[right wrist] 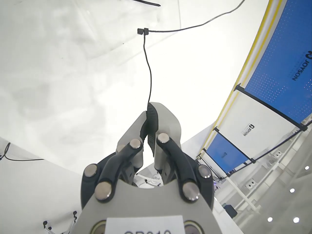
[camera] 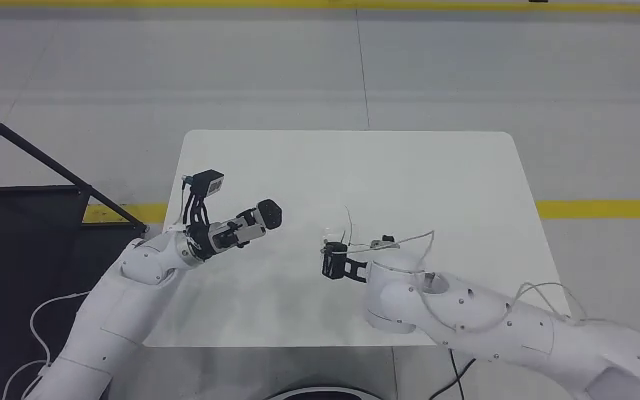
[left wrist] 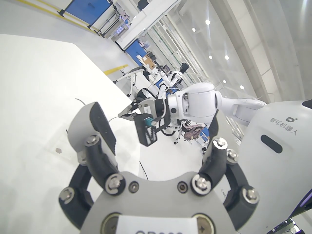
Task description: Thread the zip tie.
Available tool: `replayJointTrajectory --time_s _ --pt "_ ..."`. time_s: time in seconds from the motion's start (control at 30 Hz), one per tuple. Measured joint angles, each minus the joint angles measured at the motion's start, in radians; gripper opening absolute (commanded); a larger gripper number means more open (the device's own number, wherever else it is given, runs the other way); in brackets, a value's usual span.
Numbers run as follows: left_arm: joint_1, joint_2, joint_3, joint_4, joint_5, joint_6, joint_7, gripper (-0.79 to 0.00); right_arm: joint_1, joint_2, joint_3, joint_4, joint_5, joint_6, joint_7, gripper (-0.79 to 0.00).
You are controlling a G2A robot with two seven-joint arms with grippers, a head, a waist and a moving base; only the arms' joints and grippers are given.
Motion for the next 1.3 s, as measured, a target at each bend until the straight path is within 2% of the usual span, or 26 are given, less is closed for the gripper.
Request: replayJointTrajectory --time_s 0.67,0.7,0.73,0.77,0.8,0.83,1.3 --pt "0.0 0.0 0.0 0.0 0.0 0.0 0.0 0.0 -0.008 0.006 0.017 -0.01 0.0 -0.002 0.0 -0.785" --pt "0.0 0.0 0.0 0.0 0.0 0.0 0.0 0.0 -0.008 0.006 0.017 -0.01 0.0 -0.002 0.0 -0.576" --pt "0.0 0.0 0.0 0.0 0.0 0.0 0.0 0.0 -0.008 0.006 0.017 -0.01 0.0 -0.002 0.0 -0.462" --pt "0.0 0.0 0.0 0.0 0.0 0.0 0.0 0.0 -0.008 0.006 0.017 -0.01 0.0 -0.002 0.0 -0.462" --pt "0.0 0.0 0.0 0.0 0.0 0.0 0.0 0.0 -0.008 0.006 0.017 -0.01 0.0 -0.002 0.0 -0.714" --pt "0.0 0.0 0.0 0.0 0.0 0.0 0.0 0.0 -0.008 0.006 0.017 -0.01 0.0 -0.002 0.0 -0.785" --pt "0.0 0.0 0.0 0.0 0.0 0.0 0.0 0.0 -0.086 0.016 0.084 -0.019 -0.071 -0.057 -0.074 -0.785"
